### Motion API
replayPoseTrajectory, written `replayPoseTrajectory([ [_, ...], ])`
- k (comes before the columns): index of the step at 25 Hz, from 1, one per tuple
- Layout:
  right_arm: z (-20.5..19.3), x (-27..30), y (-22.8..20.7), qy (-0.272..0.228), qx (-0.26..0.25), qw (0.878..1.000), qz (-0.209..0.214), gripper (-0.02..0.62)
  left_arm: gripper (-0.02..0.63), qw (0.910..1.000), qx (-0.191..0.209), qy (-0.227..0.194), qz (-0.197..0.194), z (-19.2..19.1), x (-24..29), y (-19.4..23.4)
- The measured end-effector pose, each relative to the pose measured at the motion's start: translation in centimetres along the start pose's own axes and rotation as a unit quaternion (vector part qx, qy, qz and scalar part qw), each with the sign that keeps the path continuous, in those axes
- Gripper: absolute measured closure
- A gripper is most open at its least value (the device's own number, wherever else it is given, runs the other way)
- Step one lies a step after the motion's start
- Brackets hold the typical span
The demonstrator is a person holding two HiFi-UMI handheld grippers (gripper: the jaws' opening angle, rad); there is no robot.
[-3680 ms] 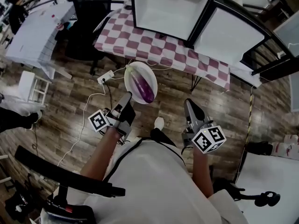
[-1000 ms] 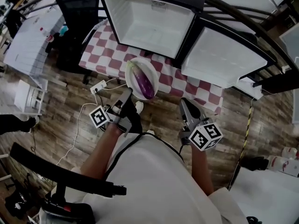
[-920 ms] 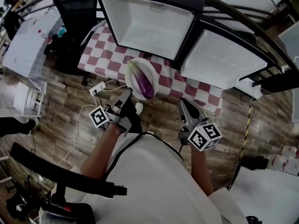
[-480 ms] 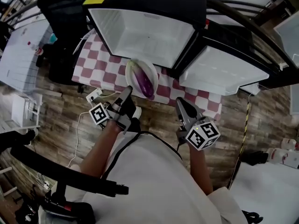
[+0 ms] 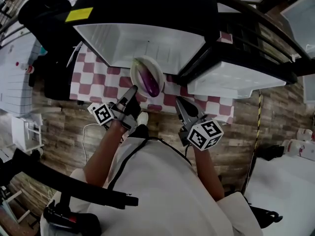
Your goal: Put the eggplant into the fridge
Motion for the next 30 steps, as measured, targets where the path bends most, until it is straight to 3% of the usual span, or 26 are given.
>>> replayPoseTrajectory([
  [17, 0.3, 7.8, -1.8, -0.003, -0.016, 0.998, -0.06, 0.589, 0.58, 0.9961, -0.01, 0.088, -0.002, 5.2, 7.9, 5.4],
  [30, -0.4, 8.8, -2.3, 0.001, -0.003, 0.994, -0.112, 0.589, 0.58, 0.989, -0.015, 0.147, -0.003, 6.9, 12.0, 8.7],
])
Point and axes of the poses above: the fingertips, and each gripper's own axes: x forward along the fingers, y to its left, z out of its top, the point moved 5 cm from there along -x, backward along the fingers, and after that the axes turned 4 degrees about z, right-handed, at the moved point
